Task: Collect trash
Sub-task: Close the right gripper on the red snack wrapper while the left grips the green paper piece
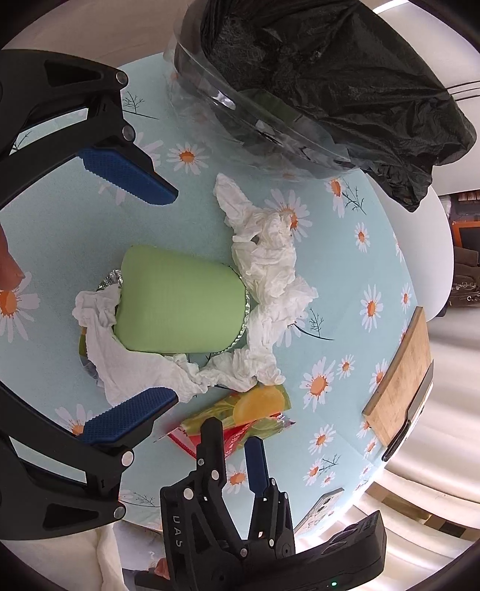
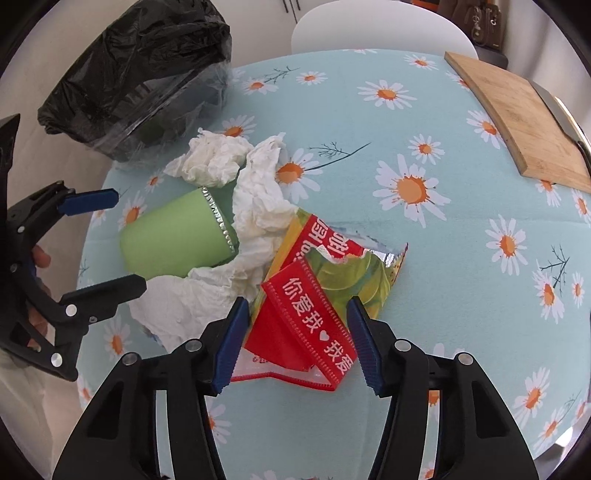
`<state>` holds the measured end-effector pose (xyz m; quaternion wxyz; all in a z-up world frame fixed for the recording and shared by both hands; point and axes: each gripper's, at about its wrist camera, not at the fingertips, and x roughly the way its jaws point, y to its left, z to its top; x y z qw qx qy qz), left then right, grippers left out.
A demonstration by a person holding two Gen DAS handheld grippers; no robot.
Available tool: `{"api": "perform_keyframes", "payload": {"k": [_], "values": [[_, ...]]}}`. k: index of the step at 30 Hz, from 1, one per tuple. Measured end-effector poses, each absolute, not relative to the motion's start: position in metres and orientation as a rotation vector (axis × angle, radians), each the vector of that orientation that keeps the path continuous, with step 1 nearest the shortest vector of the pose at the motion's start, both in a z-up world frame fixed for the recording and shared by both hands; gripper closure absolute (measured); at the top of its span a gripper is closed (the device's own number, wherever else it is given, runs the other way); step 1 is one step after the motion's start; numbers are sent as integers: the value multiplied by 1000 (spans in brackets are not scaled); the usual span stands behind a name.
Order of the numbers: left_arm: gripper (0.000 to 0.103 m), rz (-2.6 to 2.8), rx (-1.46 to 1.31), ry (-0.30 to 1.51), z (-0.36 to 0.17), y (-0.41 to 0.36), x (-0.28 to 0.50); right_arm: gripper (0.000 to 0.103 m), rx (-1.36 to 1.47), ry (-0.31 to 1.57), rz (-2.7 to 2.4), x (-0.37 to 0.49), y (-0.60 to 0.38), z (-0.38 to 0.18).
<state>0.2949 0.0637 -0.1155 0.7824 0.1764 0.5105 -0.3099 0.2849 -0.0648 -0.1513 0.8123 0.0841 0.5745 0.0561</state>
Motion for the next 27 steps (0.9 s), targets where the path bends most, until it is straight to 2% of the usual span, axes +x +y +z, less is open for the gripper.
{"api": "perform_keyframes", "payload": {"k": [2, 3, 7, 8, 11, 12, 13, 18, 27], "values": [[6, -674, 390, 1129, -122, 57, 302, 65, 179, 1241, 145, 286, -64, -152], [6, -680, 395, 1146, -126, 54, 305, 65, 178, 1245, 153, 287, -64, -152], [6, -703, 413, 1228, -142, 42, 316, 82, 120, 1249, 187, 287, -64, -146], [9, -714, 409, 1239, -144, 41, 318, 90, 115, 1248, 194, 287, -66, -144], [27, -733, 410, 1279, -151, 35, 324, 95, 113, 1213, 171, 286, -76, -138], [32, -723, 430, 1296, -155, 34, 325, 96, 127, 1212, 181, 286, -80, -139], [32, -722, 442, 1310, -158, 33, 325, 97, 149, 1211, 188, 285, -85, -139], [33, -733, 406, 1321, -155, 38, 326, 97, 171, 1201, 189, 277, -95, -133], [33, -696, 426, 1236, -127, 49, 311, 97, 159, 1174, 249, 245, -96, -120]]}}
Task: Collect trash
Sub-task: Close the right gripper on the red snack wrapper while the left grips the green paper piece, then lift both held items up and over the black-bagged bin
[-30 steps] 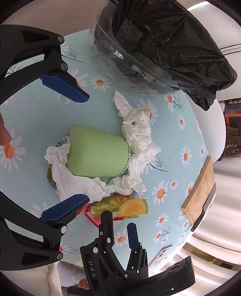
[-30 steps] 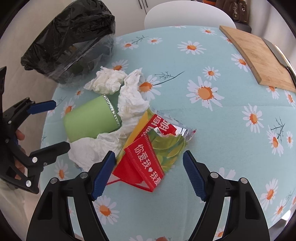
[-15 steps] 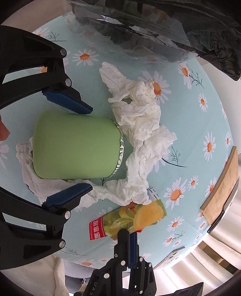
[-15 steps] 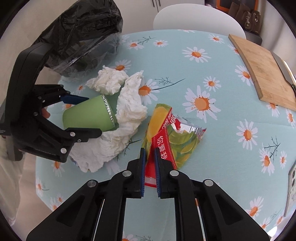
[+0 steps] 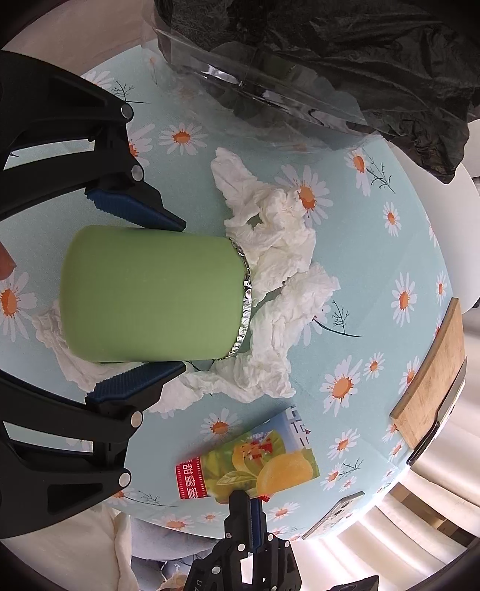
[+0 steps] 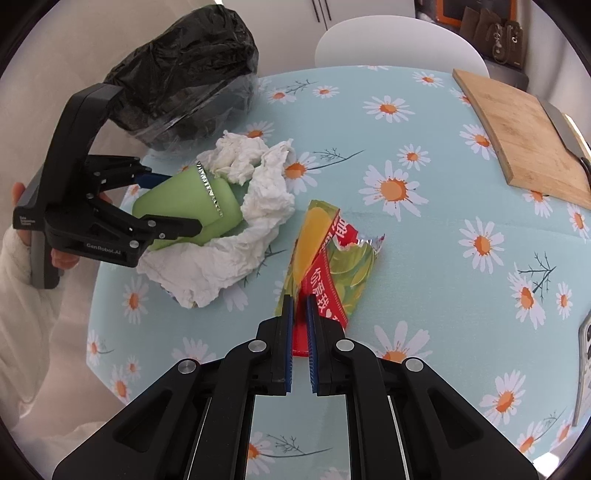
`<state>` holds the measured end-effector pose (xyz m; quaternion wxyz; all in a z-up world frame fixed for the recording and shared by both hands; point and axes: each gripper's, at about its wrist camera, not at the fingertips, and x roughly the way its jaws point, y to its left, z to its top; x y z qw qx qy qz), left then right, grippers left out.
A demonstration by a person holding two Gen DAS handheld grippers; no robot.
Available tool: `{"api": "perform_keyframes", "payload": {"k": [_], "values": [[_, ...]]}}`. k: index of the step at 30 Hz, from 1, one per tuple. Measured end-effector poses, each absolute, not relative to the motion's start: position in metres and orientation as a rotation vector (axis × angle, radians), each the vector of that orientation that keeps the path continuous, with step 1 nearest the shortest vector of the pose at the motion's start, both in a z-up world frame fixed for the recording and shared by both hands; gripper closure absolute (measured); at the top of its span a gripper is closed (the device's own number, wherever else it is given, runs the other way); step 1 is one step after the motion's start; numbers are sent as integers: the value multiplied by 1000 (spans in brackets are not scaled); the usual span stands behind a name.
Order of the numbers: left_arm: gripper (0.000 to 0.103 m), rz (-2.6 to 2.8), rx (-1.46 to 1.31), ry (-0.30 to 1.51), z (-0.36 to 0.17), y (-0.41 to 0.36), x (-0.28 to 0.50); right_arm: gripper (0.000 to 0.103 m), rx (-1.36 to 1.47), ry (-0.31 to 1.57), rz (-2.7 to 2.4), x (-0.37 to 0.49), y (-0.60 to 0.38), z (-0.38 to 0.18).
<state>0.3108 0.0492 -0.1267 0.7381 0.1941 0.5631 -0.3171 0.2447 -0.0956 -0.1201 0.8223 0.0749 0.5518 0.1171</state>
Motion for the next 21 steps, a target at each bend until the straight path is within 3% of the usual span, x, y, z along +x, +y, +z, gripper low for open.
{"api": "perform_keyframes", "payload": {"k": [21], "values": [[36, -595, 411, 1106, -66, 113, 239, 96, 155, 1050, 272, 191, -72, -77]]}}
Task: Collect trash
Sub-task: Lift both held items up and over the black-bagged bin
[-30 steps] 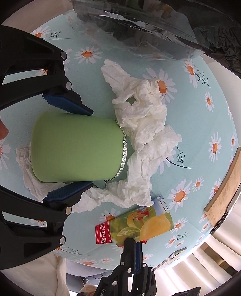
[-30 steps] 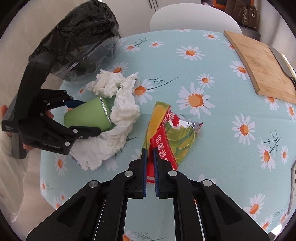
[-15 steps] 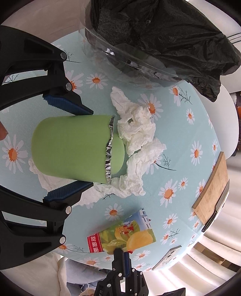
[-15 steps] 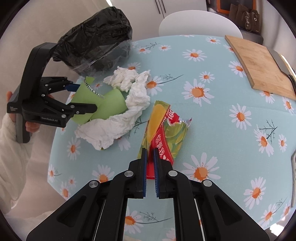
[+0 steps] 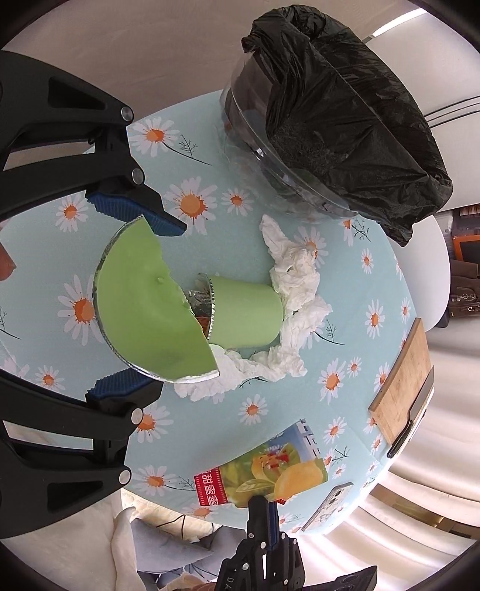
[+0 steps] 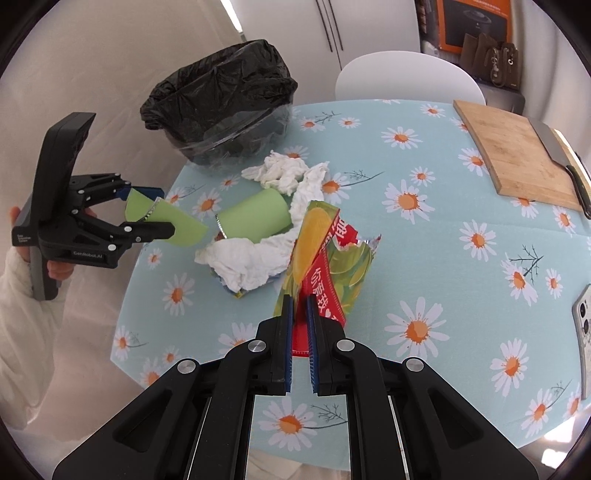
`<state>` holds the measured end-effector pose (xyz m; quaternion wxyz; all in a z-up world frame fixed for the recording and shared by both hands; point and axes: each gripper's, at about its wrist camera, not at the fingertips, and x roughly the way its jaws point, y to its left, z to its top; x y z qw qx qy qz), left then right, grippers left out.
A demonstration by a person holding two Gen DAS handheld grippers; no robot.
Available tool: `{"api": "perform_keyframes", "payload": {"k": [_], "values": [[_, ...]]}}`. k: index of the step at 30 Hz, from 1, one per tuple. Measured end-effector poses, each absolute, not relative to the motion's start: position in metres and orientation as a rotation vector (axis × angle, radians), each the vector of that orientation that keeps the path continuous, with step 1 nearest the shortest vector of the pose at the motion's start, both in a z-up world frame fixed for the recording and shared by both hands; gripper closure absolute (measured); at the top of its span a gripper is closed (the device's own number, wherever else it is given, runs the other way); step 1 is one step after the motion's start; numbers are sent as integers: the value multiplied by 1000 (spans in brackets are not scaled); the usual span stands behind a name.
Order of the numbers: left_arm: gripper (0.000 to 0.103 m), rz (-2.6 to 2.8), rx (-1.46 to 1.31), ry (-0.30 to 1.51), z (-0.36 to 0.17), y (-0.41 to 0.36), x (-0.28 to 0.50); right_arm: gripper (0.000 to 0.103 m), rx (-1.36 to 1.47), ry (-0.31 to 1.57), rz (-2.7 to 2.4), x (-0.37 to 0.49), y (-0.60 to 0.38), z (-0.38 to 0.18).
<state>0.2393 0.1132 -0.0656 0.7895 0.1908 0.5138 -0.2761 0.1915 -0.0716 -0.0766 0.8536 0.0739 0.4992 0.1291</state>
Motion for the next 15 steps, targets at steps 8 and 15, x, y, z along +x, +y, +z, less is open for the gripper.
{"api": "perform_keyframes", "payload": {"k": [8, 15], "values": [[36, -548, 391, 1101, -60, 138, 210, 96, 114, 1022, 299, 177, -57, -65], [36, -493, 359, 1086, -43, 161, 199, 96, 78, 1000, 346, 183, -43, -46]]}}
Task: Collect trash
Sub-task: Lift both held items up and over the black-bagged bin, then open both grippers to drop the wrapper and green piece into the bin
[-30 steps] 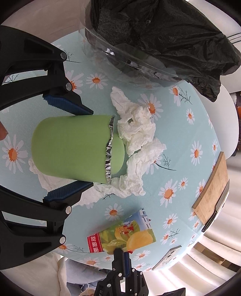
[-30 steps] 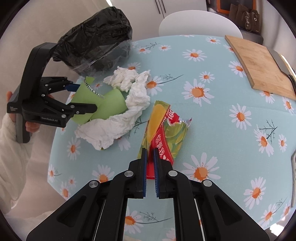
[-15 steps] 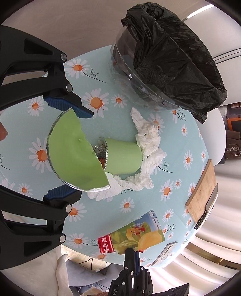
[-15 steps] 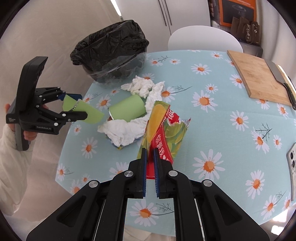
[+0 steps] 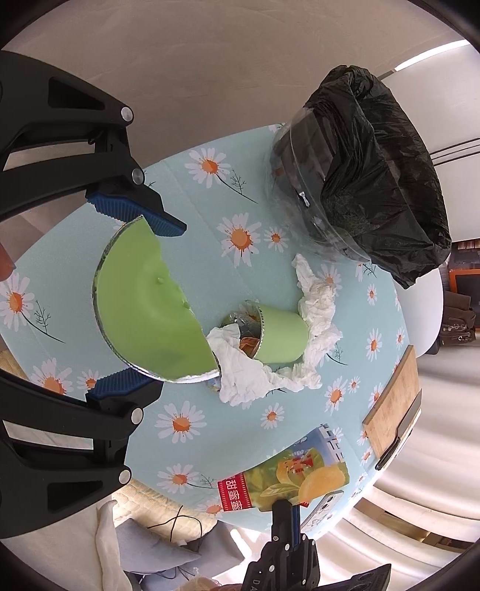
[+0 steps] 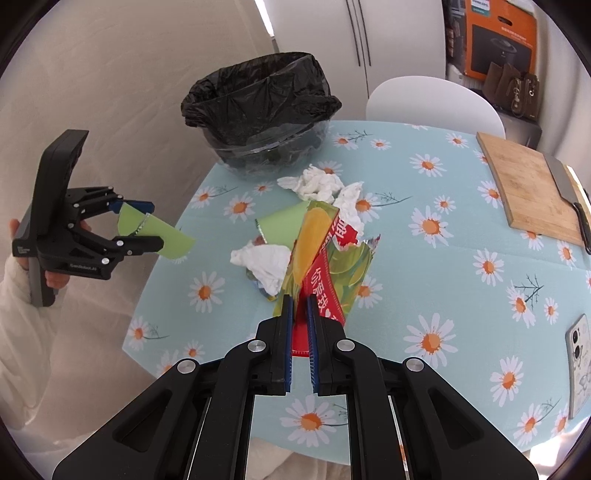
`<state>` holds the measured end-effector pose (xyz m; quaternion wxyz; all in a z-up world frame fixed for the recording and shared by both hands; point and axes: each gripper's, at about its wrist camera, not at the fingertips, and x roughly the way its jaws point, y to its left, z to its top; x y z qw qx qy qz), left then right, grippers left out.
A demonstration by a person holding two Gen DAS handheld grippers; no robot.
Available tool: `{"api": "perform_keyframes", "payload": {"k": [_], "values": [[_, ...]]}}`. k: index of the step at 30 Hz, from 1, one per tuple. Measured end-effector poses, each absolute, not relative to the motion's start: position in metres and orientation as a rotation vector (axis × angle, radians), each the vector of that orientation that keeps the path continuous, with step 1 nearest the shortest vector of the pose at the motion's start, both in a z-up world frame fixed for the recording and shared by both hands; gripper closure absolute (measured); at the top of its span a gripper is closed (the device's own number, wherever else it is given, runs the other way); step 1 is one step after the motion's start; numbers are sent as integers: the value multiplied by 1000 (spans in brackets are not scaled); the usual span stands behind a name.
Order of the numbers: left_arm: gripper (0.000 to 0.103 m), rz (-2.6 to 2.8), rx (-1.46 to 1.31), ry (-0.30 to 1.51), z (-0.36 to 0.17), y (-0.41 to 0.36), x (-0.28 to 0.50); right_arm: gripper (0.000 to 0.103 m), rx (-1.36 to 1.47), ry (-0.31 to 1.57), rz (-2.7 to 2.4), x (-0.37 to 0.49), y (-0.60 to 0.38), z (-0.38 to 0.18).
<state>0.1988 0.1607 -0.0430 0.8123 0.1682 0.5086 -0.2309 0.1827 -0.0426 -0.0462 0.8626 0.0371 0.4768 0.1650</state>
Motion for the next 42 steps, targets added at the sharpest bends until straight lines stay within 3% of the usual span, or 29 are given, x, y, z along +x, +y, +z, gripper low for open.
{"api": "perform_keyframes", "payload": {"k": [14, 29, 42], "values": [[36, -403, 392, 939, 32, 206, 216, 96, 16, 880, 431, 234, -2, 16], [36, -465, 444, 759, 94, 219, 289, 95, 17, 816, 512, 330, 46, 68], [36, -566, 449, 765, 78, 212, 351, 96, 51, 723, 513, 397, 50, 100]]}}
